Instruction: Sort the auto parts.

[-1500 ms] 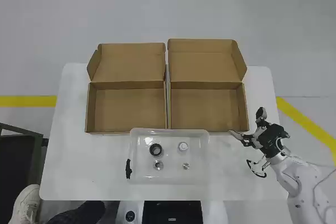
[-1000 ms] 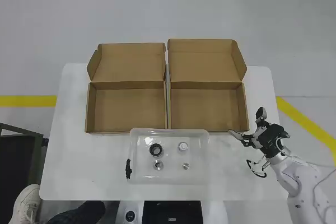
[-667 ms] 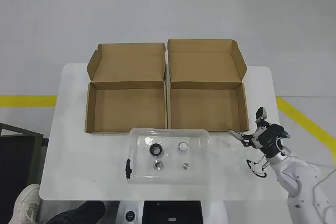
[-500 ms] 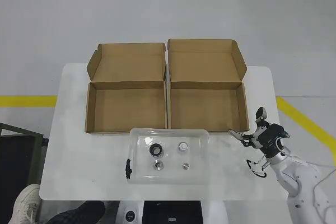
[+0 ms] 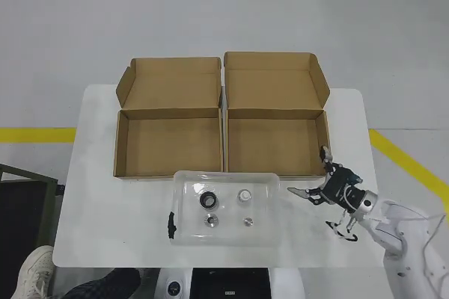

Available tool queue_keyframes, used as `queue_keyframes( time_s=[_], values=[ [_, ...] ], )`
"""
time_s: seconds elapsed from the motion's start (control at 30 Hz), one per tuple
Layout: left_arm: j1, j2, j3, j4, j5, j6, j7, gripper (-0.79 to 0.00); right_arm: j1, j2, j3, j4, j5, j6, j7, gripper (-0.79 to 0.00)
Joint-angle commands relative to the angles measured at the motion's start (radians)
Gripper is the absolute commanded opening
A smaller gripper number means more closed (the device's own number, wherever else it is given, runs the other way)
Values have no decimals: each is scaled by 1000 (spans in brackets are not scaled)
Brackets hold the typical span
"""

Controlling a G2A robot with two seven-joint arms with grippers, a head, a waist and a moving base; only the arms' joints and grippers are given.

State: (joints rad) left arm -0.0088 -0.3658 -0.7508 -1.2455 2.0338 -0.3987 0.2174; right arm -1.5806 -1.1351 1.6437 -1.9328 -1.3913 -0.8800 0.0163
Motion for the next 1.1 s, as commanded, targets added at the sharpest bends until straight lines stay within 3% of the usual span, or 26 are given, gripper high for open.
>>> queue_keyframes(
  time_s=[0.0, 0.4, 0.63, 1.07],
  values=[
    [0, 0, 0, 0, 0, 0, 0, 0, 1, 4, -16, -35, -2, -40, 28, 0],
    [0, 0, 0, 0, 0, 0, 0, 0, 57, 12, -174, -55, 20, -128, 159, 0],
    [0, 0, 0, 0, 0, 0, 0, 0, 114, 10, -281, -28, 8, -126, 218, 0],
    [0, 0, 0, 0, 0, 0, 0, 0, 151, 15, -368, 4, -49, -91, 248, 0]
  ],
)
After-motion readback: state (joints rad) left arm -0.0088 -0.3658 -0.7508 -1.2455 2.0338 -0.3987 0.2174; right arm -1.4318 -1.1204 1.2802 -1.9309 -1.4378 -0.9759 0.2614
